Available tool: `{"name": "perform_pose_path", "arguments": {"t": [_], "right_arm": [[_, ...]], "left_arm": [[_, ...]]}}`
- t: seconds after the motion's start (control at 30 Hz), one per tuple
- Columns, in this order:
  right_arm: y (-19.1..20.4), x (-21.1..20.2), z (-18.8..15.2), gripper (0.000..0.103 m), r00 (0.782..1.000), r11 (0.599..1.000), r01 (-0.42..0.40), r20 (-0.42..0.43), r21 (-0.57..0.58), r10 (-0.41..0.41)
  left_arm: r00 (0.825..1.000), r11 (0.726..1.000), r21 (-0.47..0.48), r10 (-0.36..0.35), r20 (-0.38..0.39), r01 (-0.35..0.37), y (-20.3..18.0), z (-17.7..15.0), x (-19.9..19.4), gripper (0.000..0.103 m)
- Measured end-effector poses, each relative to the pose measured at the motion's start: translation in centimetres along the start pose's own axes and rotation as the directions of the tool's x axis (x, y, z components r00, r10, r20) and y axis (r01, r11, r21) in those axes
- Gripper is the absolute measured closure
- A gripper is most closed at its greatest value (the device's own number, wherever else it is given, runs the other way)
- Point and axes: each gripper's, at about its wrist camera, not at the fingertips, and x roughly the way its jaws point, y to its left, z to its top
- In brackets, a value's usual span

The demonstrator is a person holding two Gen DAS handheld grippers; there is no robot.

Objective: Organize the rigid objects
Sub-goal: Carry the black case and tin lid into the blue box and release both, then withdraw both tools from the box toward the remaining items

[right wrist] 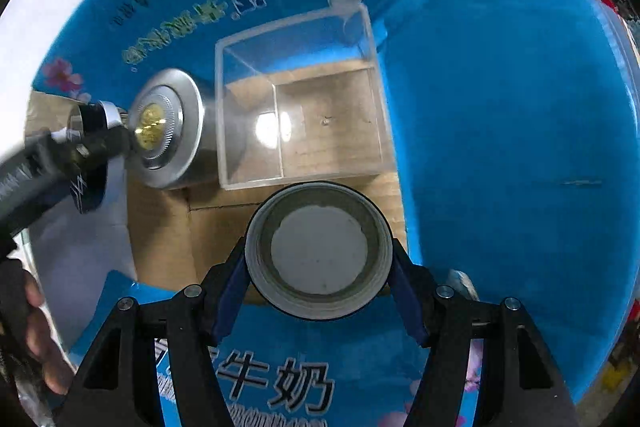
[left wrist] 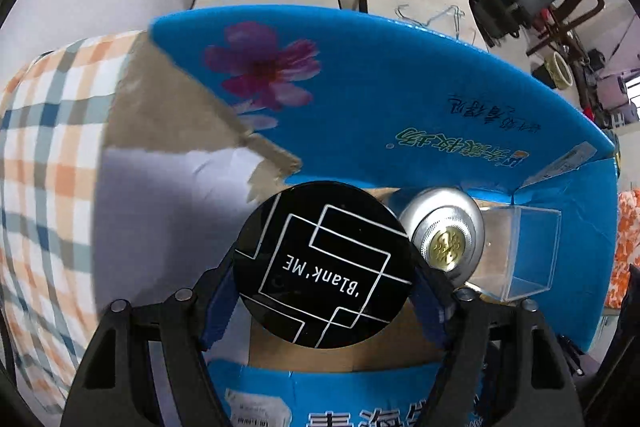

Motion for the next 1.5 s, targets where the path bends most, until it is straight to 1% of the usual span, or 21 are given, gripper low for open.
{"name": "perform_pose_path", "arguments": {"t": [0.1, 0.27, 0.33, 0.4, 0.5, 0.57, 0.63, 0.67, 0.7, 0.73, 0.8, 0.93, 0.97, 1.0, 1.1, 1.2, 1.3, 1.4, 1.5], "right_arm": [[0.2, 0.7, 0.4, 0.035, 1.0, 1.0, -0.001, -0.02, 0.012, 0.001], [0.2, 1.0, 1.0, 0.035, 0.999, 0.999, -0.018, -0.033, 0.036, 0.019], [0.4, 1.3, 1.6, 0.032, 0.999, 0.999, -0.023, -0.044, 0.027, 0.024], [0.3, 1.0, 2.0, 0.026, 0.998, 0.999, -0.033, -0.049, 0.02, 0.034], [0.4, 1.0, 1.8, 0.02, 0.999, 1.0, -0.03, -0.045, 0.005, 0.03], [0.6, 0.8, 1.9, 0.017, 0.999, 1.0, -0.024, -0.04, -0.003, 0.023], [0.7, 0.6, 1.9, 0.013, 0.999, 1.0, -0.026, -0.038, -0.01, 0.026], [0.8, 0.4, 1.9, 0.011, 0.999, 1.0, -0.022, -0.034, -0.014, 0.022], [0.9, 0.3, 1.9, 0.009, 0.999, 1.0, -0.018, -0.03, -0.016, 0.017], [1.0, 0.2, 1.9, 0.009, 1.0, 1.0, -0.014, -0.027, -0.02, 0.013], [1.1, -0.2, 1.9, 0.008, 1.0, 1.0, -0.001, -0.015, -0.029, 0.001], [1.2, -1.5, 1.5, 0.008, 1.0, 0.999, 0.021, 0.006, -0.044, -0.021], [1.0, -2.0, 1.5, 0.005, 1.0, 0.998, 0.025, 0.015, -0.049, -0.025], [1.1, -2.4, 1.5, 0.0, 0.999, 0.998, 0.025, 0.021, -0.056, -0.024], [0.6, -4.2, -0.3, 0.0, 0.997, 0.995, 0.058, 0.052, -0.078, -0.054], [0.6, -5.7, -1.2, 0.0, 0.994, 0.993, 0.072, 0.087, -0.093, -0.064], [0.8, -7.7, -2.3, 0.0, 0.99, 0.99, 0.08, 0.125, -0.112, -0.066], [0.7, -10.1, -4.2, 0.0, 0.982, 0.986, 0.097, 0.174, -0.139, -0.072], [0.6, -12.2, -6.5, 0.0, 0.974, 0.984, 0.086, 0.221, -0.158, -0.05]], "left_arm": [[1.0, 1.0, -0.005, -0.021, -0.019, 0.021, 0.0, 1.0, 0.1, 0.027], [1.0, 1.0, 0.021, -0.022, -0.022, 0.023, -0.1, 1.3, 0.1, 0.027], [0.999, 0.999, 0.025, -0.024, -0.025, 0.025, 0.0, 1.3, 0.0, 0.027], [0.999, 0.999, 0.026, -0.034, -0.027, 0.035, 0.1, 1.3, 0.0, 0.027], [0.999, 0.999, 0.022, -0.045, -0.028, 0.046, 0.3, 1.4, 0.0, 0.028], [0.997, 0.998, 0.014, -0.064, -0.04, 0.064, 0.4, 1.2, 0.0, 0.023], [0.996, 0.997, 0.02, -0.069, -0.054, 0.07, 0.2, 1.0, 0.0, 0.013], [0.996, 0.997, 0.027, -0.066, -0.054, 0.068, 0.0, 0.9, -0.1, 0.011], [0.997, 0.997, 0.037, -0.059, -0.047, 0.061, -0.3, 0.7, -0.4, 0.004], [0.998, 0.998, 0.043, -0.054, -0.04, 0.055, -0.4, 0.6, -0.6, 0.0], [0.999, 0.998, 0.042, -0.039, -0.023, 0.04, -0.4, 0.6, -1.0, 0.0], [0.999, 0.999, 0.031, -0.03, -0.014, 0.03, 0.1, 0.5, -1.4, 0.0], [1.0, 0.999, 0.031, -0.023, -0.009, 0.023, 0.2, 0.5, -1.5, 0.0], [1.0, 0.999, 0.031, -0.012, 0.002, 0.012, 0.4, 0.4, -1.8, 0.0], [1.0, 1.0, 0.027, 0.013, 0.025, -0.014, 0.9, -0.2, -2.5, 0.0], [0.998, 0.999, 0.029, 0.042, 0.047, -0.044, 1.4, -1.2, -3.2, 0.0], [0.993, 0.997, 0.031, 0.072, 0.094, -0.075, 1.7, -2.9, -4.5, 0.0], [0.988, 0.997, 0.033, 0.07, 0.136, -0.076, 2.0, -4.6, -6.2, 0.0], [0.984, 0.997, 0.045, 0.062, 0.166, -0.07, 2.0, -6.4, -8.0, 0.0]]}}
